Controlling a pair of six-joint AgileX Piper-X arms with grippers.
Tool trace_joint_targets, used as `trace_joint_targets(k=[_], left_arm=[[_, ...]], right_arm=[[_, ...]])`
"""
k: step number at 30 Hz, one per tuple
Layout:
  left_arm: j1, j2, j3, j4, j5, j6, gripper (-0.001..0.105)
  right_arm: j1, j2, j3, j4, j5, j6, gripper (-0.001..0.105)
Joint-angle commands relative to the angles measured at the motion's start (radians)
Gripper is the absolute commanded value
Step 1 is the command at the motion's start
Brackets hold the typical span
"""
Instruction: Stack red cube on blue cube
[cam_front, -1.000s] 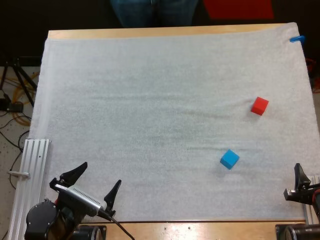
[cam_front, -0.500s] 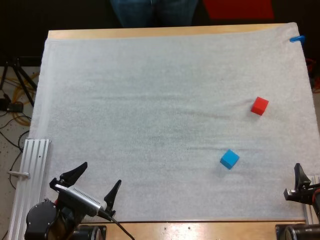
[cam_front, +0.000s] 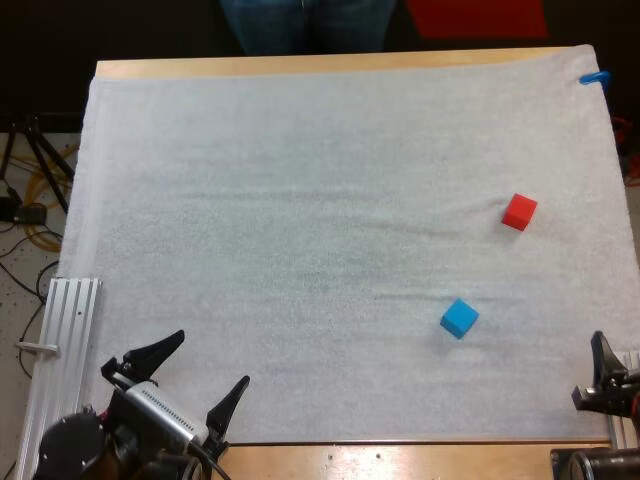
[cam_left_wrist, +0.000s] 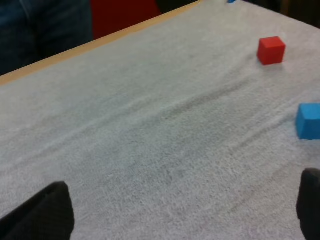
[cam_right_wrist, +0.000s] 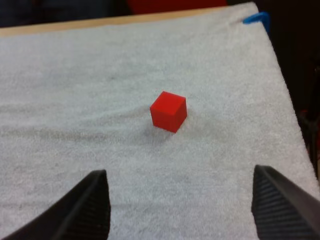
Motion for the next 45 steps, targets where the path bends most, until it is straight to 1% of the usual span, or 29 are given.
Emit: trace_joint_targets(k=[1, 2, 3, 5, 6, 10, 13, 17, 23, 26, 29, 30, 32, 34, 39, 43, 45], left_arm=[[-0.014, 0.034, -0.020, -0.002, 0.006, -0.012, 0.087], [-0.029, 0.071, -0.043, -0.003, 0.006, -0.009, 0.087], [-0.036, 0.090, -0.051, -0.003, 0.006, -0.009, 0.087], [-0.067, 0.161, -0.103, -0.003, 0.006, -0.010, 0.087], [-0.072, 0.172, -0.111, -0.003, 0.006, -0.010, 0.087], [-0.151, 0.271, -0.183, -0.003, 0.008, -0.010, 0.087], [-0.220, 0.321, -0.220, -0.003, 0.031, -0.010, 0.087], [-0.296, 0.367, -0.261, -0.003, 0.033, -0.010, 0.087], [-0.310, 0.392, -0.272, -0.006, 0.028, -0.010, 0.087], [-0.310, 0.392, -0.272, -0.006, 0.028, -0.010, 0.087], [-0.310, 0.392, -0.272, -0.006, 0.028, -0.010, 0.087], [-0.310, 0.392, -0.272, -0.006, 0.028, -0.010, 0.087], [-0.310, 0.392, -0.272, -0.006, 0.028, -0.010, 0.087], [-0.310, 0.392, -0.272, -0.006, 0.028, -0.010, 0.087], [-0.310, 0.392, -0.272, -0.006, 0.028, -0.010, 0.087], [-0.310, 0.392, -0.272, -0.006, 0.028, -0.010, 0.087], [-0.310, 0.392, -0.272, -0.006, 0.028, -0.010, 0.087]], right_arm=[[-0.003, 0.013, -0.027, 0.024, -0.012, 0.001, 0.059], [-0.003, 0.034, -0.048, 0.043, -0.012, 0.001, 0.059], [-0.003, 0.045, -0.058, 0.049, -0.019, 0.001, 0.059], [-0.003, 0.091, -0.097, 0.080, -0.040, 0.001, 0.059], [-0.003, 0.109, -0.110, 0.087, -0.046, 0.001, 0.059], [-0.003, 0.191, -0.169, 0.110, -0.113, -0.007, 0.059], [-0.003, 0.257, -0.222, 0.143, -0.134, -0.045, 0.059], [-0.003, 0.339, -0.297, 0.184, -0.160, -0.118, 0.059], [-0.003, 0.451, -0.370, 0.194, -0.221, -0.126, 0.059], [0.000, 0.511, -0.387, 0.191, -0.257, -0.163, 0.059], [0.016, 0.570, -0.396, 0.185, -0.272, -0.170, 0.060], [0.021, 0.582, -0.397, 0.185, -0.272, -0.170, 0.062], [0.051, 0.630, -0.398, 0.185, -0.272, -0.178, 0.070], [0.081, 0.662, -0.398, 0.185, -0.272, -0.177, 0.074], [0.191, 0.758, -0.398, 0.176, -0.224, -0.169, 0.074], [0.303, 0.839, -0.398, 0.139, -0.126, -0.155, 0.074], [0.350, 0.878, -0.398, 0.119, -0.096, -0.155, 0.074]])
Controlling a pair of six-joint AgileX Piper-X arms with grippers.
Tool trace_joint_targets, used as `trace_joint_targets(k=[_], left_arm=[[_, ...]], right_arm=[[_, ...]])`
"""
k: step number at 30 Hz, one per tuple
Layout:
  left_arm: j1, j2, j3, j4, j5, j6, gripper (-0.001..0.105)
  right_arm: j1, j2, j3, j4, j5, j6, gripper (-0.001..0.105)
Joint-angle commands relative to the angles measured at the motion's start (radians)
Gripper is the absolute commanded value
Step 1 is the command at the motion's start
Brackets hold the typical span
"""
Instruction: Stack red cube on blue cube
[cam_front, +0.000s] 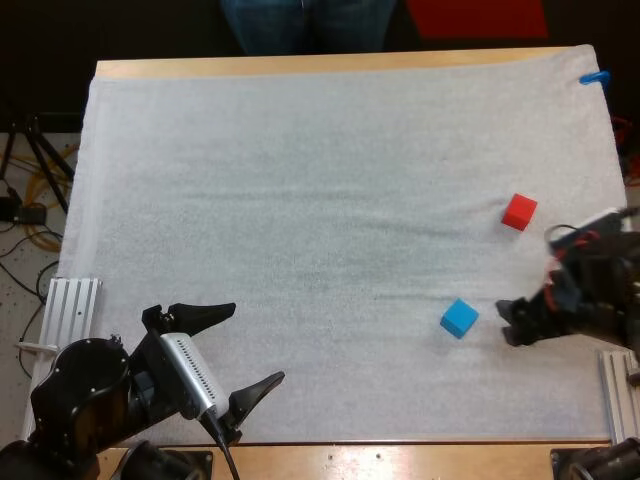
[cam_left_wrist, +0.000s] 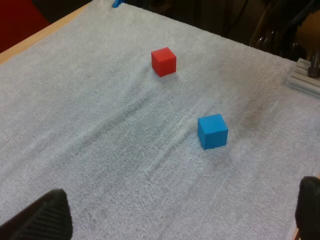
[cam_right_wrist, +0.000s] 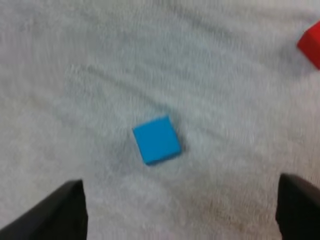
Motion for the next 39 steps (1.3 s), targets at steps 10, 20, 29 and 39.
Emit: trace_joint_targets(k=[10, 20, 29, 39], left_arm=[[-0.002, 0.001, -0.005, -0.009, 0.005, -0.010, 0.087], [-0.002, 0.001, -0.005, -0.009, 0.005, -0.010, 0.087], [-0.002, 0.001, -0.005, -0.009, 0.005, -0.010, 0.087], [-0.002, 0.001, -0.005, -0.009, 0.005, -0.031, 0.087]], right_arm=[[0.095, 0.213, -0.009, -0.073, 0.092, 0.017, 0.074], [0.086, 0.344, -0.015, -0.209, 0.319, 0.085, 0.074], [-0.062, 0.539, -0.130, -0.236, 0.313, 0.193, 0.074], [-0.190, 0.745, -0.283, -0.251, 0.241, 0.253, 0.074]])
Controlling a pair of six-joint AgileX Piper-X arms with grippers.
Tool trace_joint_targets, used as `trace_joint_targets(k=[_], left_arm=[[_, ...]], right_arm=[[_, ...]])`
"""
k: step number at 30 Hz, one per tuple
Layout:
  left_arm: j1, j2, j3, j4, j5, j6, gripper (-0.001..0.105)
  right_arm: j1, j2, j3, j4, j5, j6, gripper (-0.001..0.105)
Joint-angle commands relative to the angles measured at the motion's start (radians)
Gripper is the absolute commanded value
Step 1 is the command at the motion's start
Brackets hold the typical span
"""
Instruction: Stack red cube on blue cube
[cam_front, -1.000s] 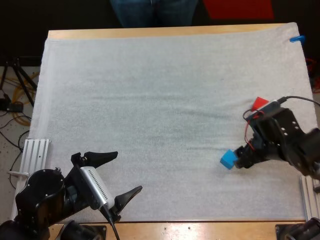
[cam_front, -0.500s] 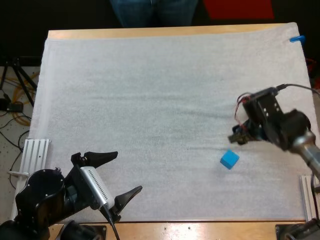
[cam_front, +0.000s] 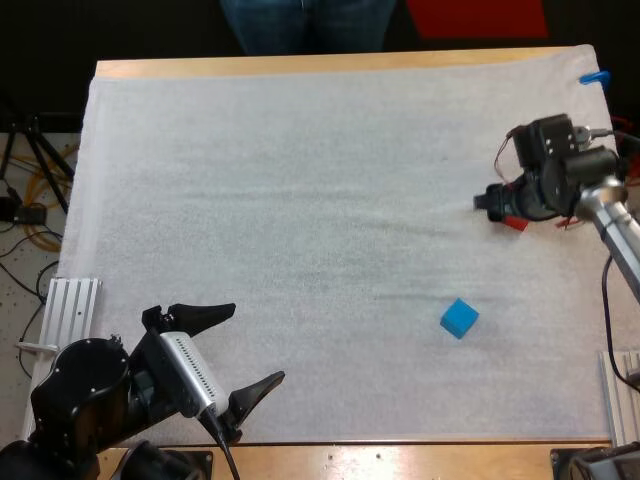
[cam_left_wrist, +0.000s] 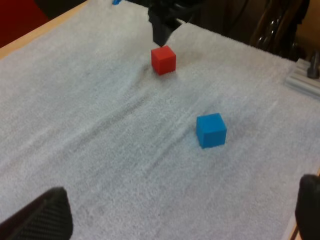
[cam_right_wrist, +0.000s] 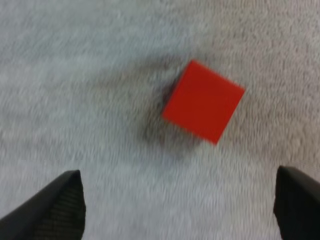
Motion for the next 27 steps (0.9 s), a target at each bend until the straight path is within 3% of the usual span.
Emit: trace_joint_targets(k=[1, 8, 21, 24, 27], left_arm=[[-0.002, 0.001, -0.005, -0.009, 0.005, -0.017, 0.087], [-0.002, 0.001, -0.005, -0.009, 0.005, -0.044, 0.087], [-0.002, 0.001, -0.005, -0.009, 0.005, -0.044, 0.087], [-0.002, 0.001, -0.005, -0.009, 0.005, -0.044, 0.087], [-0.002, 0.001, -0.005, -0.009, 0.005, -0.044, 0.087]], right_arm=[[-0.016, 0.027, -0.034, -0.005, -0.015, 0.010, 0.074], [-0.069, 0.191, -0.155, 0.026, -0.088, 0.051, 0.074], [-0.083, 0.318, -0.170, 0.020, -0.094, 0.078, 0.073], [-0.083, 0.318, -0.170, 0.013, -0.092, 0.087, 0.067], [-0.094, 0.325, -0.170, 0.013, -0.103, 0.114, 0.051]])
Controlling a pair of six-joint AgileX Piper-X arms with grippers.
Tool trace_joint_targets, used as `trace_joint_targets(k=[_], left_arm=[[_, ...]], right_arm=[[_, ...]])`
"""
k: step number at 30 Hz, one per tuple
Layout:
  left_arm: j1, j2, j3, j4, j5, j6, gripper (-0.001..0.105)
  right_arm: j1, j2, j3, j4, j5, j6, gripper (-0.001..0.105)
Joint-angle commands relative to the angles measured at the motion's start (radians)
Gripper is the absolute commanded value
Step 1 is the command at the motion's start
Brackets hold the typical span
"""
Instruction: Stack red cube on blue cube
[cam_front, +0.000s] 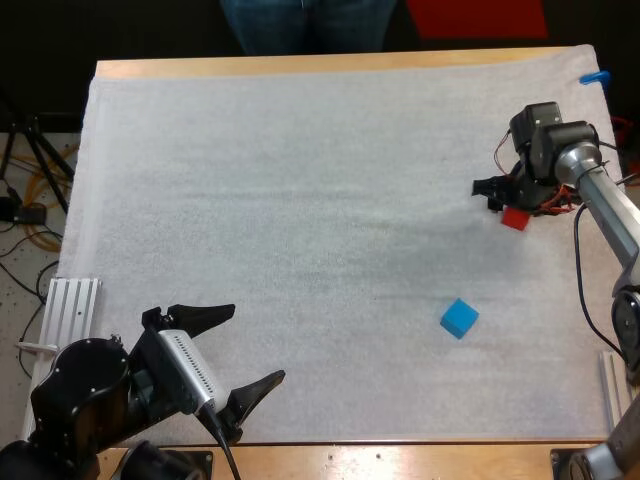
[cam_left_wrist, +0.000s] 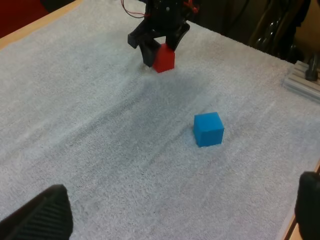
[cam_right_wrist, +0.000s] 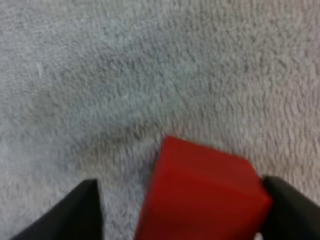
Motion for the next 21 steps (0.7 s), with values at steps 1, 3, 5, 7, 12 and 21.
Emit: trace_joint_targets(k=[1, 3, 5, 7, 12, 21], left_arm=[[-0.002, 0.001, -0.005, -0.009, 0.005, -0.011, 0.087], [-0.002, 0.001, -0.005, -0.009, 0.005, -0.011, 0.087], [-0.002, 0.001, -0.005, -0.009, 0.005, -0.011, 0.087], [-0.002, 0.001, -0.005, -0.009, 0.005, -0.011, 0.087], [-0.002, 0.001, -0.005, -0.009, 0.005, -0.011, 0.087], [-0.002, 0.001, -0.005, -0.009, 0.005, -0.011, 0.087]], right_arm=[[-0.013, 0.003, -0.009, -0.001, -0.028, 0.010, 0.046], [-0.021, 0.011, -0.009, -0.001, -0.063, 0.010, 0.042], [-0.025, 0.013, -0.009, 0.005, -0.063, 0.010, 0.042], [-0.025, 0.009, -0.009, 0.003, -0.063, 0.010, 0.040], [-0.025, -0.015, -0.009, -0.001, -0.063, 0.007, 0.024], [-0.023, -0.090, -0.009, 0.025, -0.063, 0.003, 0.020]])
